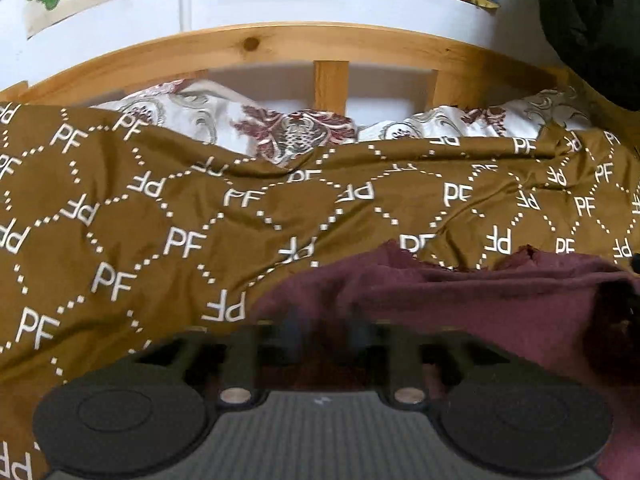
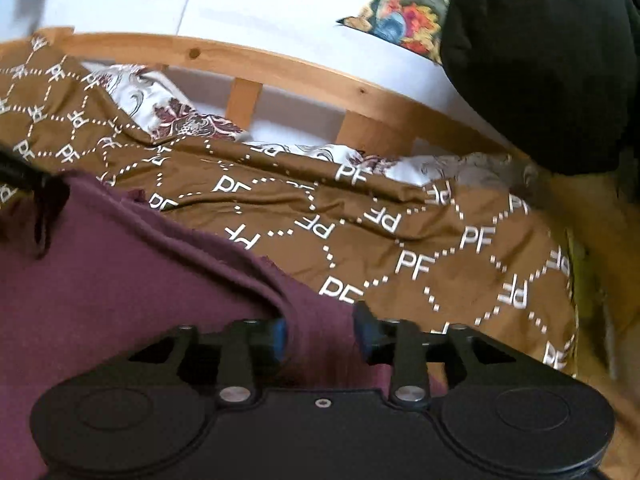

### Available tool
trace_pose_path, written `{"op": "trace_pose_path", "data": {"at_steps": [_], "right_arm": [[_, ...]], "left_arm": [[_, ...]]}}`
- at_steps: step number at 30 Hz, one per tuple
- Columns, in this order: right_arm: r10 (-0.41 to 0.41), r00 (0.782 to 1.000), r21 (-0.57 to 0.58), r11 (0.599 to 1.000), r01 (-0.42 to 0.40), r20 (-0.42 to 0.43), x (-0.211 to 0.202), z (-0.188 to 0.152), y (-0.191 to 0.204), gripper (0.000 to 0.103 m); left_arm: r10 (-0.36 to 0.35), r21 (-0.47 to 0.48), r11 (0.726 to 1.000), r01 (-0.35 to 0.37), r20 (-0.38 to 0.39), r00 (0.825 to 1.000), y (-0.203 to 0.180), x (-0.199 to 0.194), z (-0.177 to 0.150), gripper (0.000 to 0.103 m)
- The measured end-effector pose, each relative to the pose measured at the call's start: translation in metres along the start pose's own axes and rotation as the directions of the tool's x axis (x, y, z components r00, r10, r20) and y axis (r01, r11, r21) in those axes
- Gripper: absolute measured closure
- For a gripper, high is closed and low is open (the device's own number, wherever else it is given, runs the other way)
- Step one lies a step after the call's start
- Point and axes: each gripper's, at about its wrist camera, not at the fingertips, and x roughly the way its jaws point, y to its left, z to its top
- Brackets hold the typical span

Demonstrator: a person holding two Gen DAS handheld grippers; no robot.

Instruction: Fold small clothes

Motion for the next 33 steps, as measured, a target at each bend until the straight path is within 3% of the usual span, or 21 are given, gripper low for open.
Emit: {"op": "trace_pose_path", "data": {"at_steps": [2, 5, 9, 13, 16, 18, 21, 23, 26, 29, 31, 33], "right_arm": [[0.031, 0.999, 0.053, 0.998, -0.032, 0.020, -0.006, -0.003, -0.006, 0.022], [0.087, 0.994, 0.154, 0.983, -0.096, 0.065, -0.019, -0.004, -0.012, 0.002], [0.143, 0.988, 0.160, 0.976, -0.151, 0.060, -0.025, -0.005, -0.006, 0.001], [0.147, 0.989, -0.021, 0.989, -0.148, -0.019, -0.025, -0.013, 0.019, 0.001], [0.092, 0.992, -0.182, 0.978, -0.106, -0.081, -0.023, -0.025, 0.040, 0.001], [0.082, 0.994, -0.213, 0.973, -0.095, -0.067, -0.024, -0.032, 0.042, 0.002], [0.087, 0.994, -0.185, 0.978, -0.099, -0.073, -0.025, -0.035, 0.035, 0.021], [0.057, 0.994, -0.166, 0.983, -0.072, -0.093, -0.023, -0.037, 0.030, 0.055], [0.042, 0.994, -0.134, 0.989, -0.056, -0.101, -0.020, -0.042, 0.020, 0.078], [0.043, 0.997, -0.029, 0.999, -0.045, -0.071, -0.023, -0.037, 0.004, 0.093], [0.014, 0.999, 0.069, 0.998, -0.011, -0.033, -0.027, -0.032, -0.013, 0.097], [-0.016, 1.000, 0.158, 0.987, 0.018, -0.013, -0.030, -0.031, -0.029, 0.097]], "left_arm": [[-0.002, -0.050, 0.999, 0.003, 0.021, 1.000, 0.008, -0.007, 0.001, 0.012], [-0.027, -0.127, 0.991, 0.033, 0.049, 0.998, 0.021, -0.018, 0.005, 0.005], [-0.015, -0.194, 0.981, 0.024, 0.049, 0.999, 0.039, -0.036, 0.003, 0.001], [-0.010, -0.210, 0.978, 0.009, -0.001, 1.000, 0.057, -0.055, -0.009, 0.001], [-0.008, -0.156, 0.988, 0.000, -0.051, 0.999, 0.059, -0.065, -0.019, 0.001], [0.020, -0.074, 0.997, -0.026, -0.071, 0.997, 0.052, -0.067, -0.026, 0.001], [0.111, 0.067, 0.992, -0.104, -0.102, 0.989, 0.033, -0.059, -0.034, 0.001], [0.157, 0.147, 0.979, -0.144, -0.084, 0.984, 0.021, -0.051, -0.039, 0.001], [0.206, 0.207, 0.958, -0.198, -0.017, 0.978, 0.007, -0.045, -0.044, 0.003], [0.242, 0.249, 0.935, -0.250, 0.065, 0.968, -0.003, -0.045, -0.043, 0.003], [0.271, 0.255, 0.923, -0.288, 0.099, 0.957, -0.004, -0.045, -0.043, 0.003], [0.305, 0.239, 0.919, -0.315, 0.079, 0.949, 0.001, -0.040, -0.041, 0.003]]}}
